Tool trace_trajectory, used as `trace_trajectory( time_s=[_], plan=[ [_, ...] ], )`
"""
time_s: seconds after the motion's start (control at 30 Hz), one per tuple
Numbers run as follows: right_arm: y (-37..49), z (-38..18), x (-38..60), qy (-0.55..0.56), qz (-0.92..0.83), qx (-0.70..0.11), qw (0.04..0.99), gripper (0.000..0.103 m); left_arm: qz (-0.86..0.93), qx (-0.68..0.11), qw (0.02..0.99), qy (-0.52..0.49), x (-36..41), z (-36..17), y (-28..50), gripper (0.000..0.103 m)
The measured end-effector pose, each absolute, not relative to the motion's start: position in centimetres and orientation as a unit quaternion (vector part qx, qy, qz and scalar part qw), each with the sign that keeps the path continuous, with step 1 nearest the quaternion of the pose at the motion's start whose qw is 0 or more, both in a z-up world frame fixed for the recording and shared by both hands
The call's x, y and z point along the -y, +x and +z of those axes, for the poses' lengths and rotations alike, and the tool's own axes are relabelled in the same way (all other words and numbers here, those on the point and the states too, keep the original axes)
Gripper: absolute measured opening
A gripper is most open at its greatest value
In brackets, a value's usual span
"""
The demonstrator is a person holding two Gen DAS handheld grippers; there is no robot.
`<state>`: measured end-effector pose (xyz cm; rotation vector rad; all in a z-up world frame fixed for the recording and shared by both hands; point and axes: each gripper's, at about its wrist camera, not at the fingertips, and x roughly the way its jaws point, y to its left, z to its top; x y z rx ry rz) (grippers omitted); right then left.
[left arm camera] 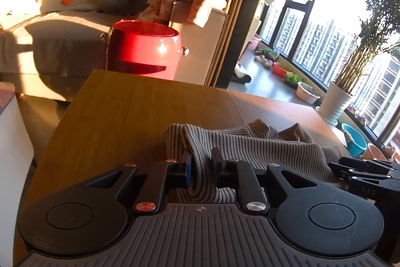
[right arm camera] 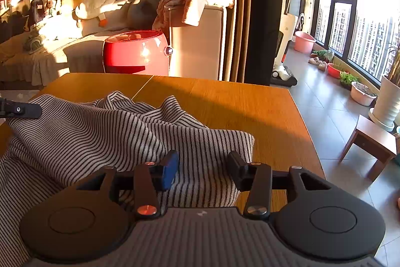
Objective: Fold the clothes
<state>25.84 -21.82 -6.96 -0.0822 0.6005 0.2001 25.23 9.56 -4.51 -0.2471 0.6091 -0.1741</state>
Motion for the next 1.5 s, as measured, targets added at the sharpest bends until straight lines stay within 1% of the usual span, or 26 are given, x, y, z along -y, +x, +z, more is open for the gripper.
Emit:
trace_trajectory(
  time_s=[0.03,0.17,0.27,0.33,0.4,0.47,0.5,0.53,0.57,0.63,0.77,0.83,0.87,0.9,0.93,1.0,1.03,1.1,1.17,1.2,1.23,1.27,1.3,1.33,1.4,1.5],
  plan=[
    [25.8,-6.9,21.8,-0.041,0.097,-0.295,0.950,0.046,-0.081,-0.295,0.944,-0.126,-10.0,-4.3,25.2,0.011],
    [25.6,-6.6,21.8,-0.043,0.092,-0.293,0.951,0.047,-0.060,-0.282,0.946,-0.150,-12.3,-3.1,25.5,0.011],
    [25.2,-5.1,22.2,-0.050,0.098,-0.284,0.953,0.048,-0.073,-0.289,0.940,-0.164,-12.6,-3.0,25.8,0.017],
    [25.3,-3.8,22.4,-0.056,0.110,-0.274,0.954,0.057,-0.080,-0.303,0.935,-0.164,-11.9,-3.3,26.1,0.041],
    [26.1,-3.4,22.0,-0.069,0.126,-0.281,0.949,0.070,-0.084,-0.316,0.933,-0.154,-10.8,-3.9,26.6,0.048],
    [27.2,-3.7,21.3,-0.085,0.138,-0.297,0.941,0.075,-0.087,-0.324,0.932,-0.138,-9.5,-4.5,27.0,0.046],
    [27.7,-4.5,21.0,-0.095,0.128,-0.305,0.939,0.075,-0.079,-0.325,0.935,-0.119,-8.9,-4.8,27.1,0.038],
    [28.2,-5.3,20.7,-0.103,0.119,-0.311,0.937,0.071,-0.072,-0.325,0.937,-0.101,-8.3,-5.1,27.2,0.026],
    [28.4,-6.0,20.9,-0.106,0.111,-0.314,0.937,0.057,-0.069,-0.325,0.939,-0.086,-8.3,-5.3,27.2,0.026],
    [28.6,-6.5,21.7,-0.097,0.093,-0.314,0.940,0.057,-0.063,-0.323,0.942,-0.059,-8.1,-5.6,27.1,0.026],
    [28.8,-6.1,23.5,-0.049,0.062,-0.315,0.946,0.057,-0.031,-0.299,0.952,-0.053,-8.2,-4.1,26.2,0.024],
    [28.6,-5.7,23.8,-0.030,0.056,-0.314,0.947,0.047,-0.035,-0.274,0.959,-0.060,-7.9,-2.7,25.5,0.024],
    [28.4,-5.5,23.9,-0.022,0.053,-0.313,0.948,0.039,-0.044,-0.266,0.961,-0.064,-7.4,-2.0,25.2,0.025],
    [28.2,-5.3,23.9,-0.009,0.051,-0.314,0.948,0.035,-0.053,-0.264,0.961,-0.063,-6.8,-1.8,25.2,0.028],
    [28.0,-5.0,24.1,0.012,0.052,-0.319,0.946,0.035,-0.062,-0.262,0.961,-0.061,-6.1,-1.6,25.2,0.031],
    [27.8,-4.7,24.2,0.040,0.054,-0.330,0.941,0.038,-0.074,-0.266,0.960,-0.054,-4.9,-1.7,25.4,0.031],
    [27.8,-4.7,24.3,0.047,0.051,-0.334,0.940,0.041,-0.075,-0.271,0.958,-0.053,-4.5,-2.0,25.6,0.031],
    [28.1,-5.1,24.2,0.042,0.038,-0.334,0.941,0.060,-0.079,-0.282,0.954,-0.057,-4.1,-2.6,25.9,0.031],
    [28.9,-5.8,24.5,0.055,0.035,-0.344,0.937,0.061,-0.079,-0.290,0.952,-0.059,-4.0,-3.1,26.0,0.033],
    [29.4,-6.2,24.8,0.077,0.051,-0.354,0.931,0.054,-0.080,-0.294,0.950,-0.062,-3.9,-3.4,26.2,0.036],
    [29.7,-6.5,25.0,0.097,0.068,-0.361,0.925,0.041,-0.084,-0.297,0.949,-0.066,-3.9,-3.8,26.3,0.038],
    [29.7,-6.2,24.9,0.107,0.082,-0.357,0.924,0.025,-0.087,-0.300,0.947,-0.070,-3.9,-4.1,26.4,0.039],
    [29.4,-5.4,24.9,0.112,0.094,-0.342,0.928,0.011,-0.090,-0.302,0.946,-0.074,-3.9,-4.6,26.5,0.042],
    [28.9,-4.2,25.0,0.124,0.115,-0.319,0.933,0.011,-0.089,-0.304,0.945,-0.075,-4.0,-5.1,26.7,0.045],
    [28.0,-2.0,25.3,0.129,0.138,-0.282,0.941,0.010,-0.088,-0.305,0.945,-0.073,-4.0,-6.0,26.7,0.045],
    [28.5,-2.4,25.0,0.088,0.127,-0.291,0.944,0.010,-0.089,-0.298,0.948,-0.060,-3.6,-6.3,26.3,0.047]
  ],
)
